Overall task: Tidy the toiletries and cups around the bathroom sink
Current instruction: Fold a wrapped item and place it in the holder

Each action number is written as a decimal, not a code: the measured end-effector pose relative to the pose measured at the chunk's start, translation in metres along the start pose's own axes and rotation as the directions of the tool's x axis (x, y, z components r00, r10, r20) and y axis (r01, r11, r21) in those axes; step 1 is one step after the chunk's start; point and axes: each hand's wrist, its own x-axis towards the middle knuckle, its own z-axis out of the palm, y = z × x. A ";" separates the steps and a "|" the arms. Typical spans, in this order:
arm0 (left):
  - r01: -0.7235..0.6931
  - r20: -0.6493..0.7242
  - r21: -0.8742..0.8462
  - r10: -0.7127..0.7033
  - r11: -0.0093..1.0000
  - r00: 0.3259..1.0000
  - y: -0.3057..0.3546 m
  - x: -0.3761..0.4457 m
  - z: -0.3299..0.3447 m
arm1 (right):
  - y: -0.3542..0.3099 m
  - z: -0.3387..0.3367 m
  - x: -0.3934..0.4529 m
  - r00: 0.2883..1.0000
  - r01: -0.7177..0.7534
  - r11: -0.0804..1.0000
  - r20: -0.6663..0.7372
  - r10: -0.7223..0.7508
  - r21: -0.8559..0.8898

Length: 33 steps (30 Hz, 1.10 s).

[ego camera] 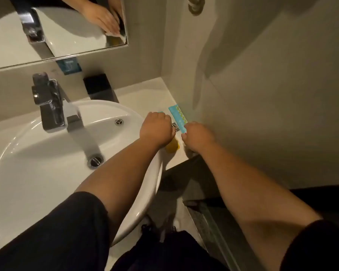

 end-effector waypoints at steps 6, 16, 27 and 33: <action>0.318 0.302 -0.325 -0.221 0.891 0.927 0.022 0.031 0.010 | -0.002 0.006 0.027 0.991 -0.039 0.996 0.131 0.030 0.074; 0.651 0.492 -0.421 -0.444 0.631 0.749 0.025 0.064 0.039 | -0.005 0.023 0.069 0.981 -0.117 0.987 0.170 0.096 0.115; 0.775 0.545 -0.485 -0.552 0.405 0.630 0.020 0.074 0.056 | -0.011 0.022 0.090 0.940 -0.280 0.940 0.257 0.227 0.196; 0.800 0.585 -0.465 -0.547 0.379 0.599 0.016 0.076 0.055 | -0.013 0.022 0.094 0.906 -0.364 0.908 0.304 0.293 0.209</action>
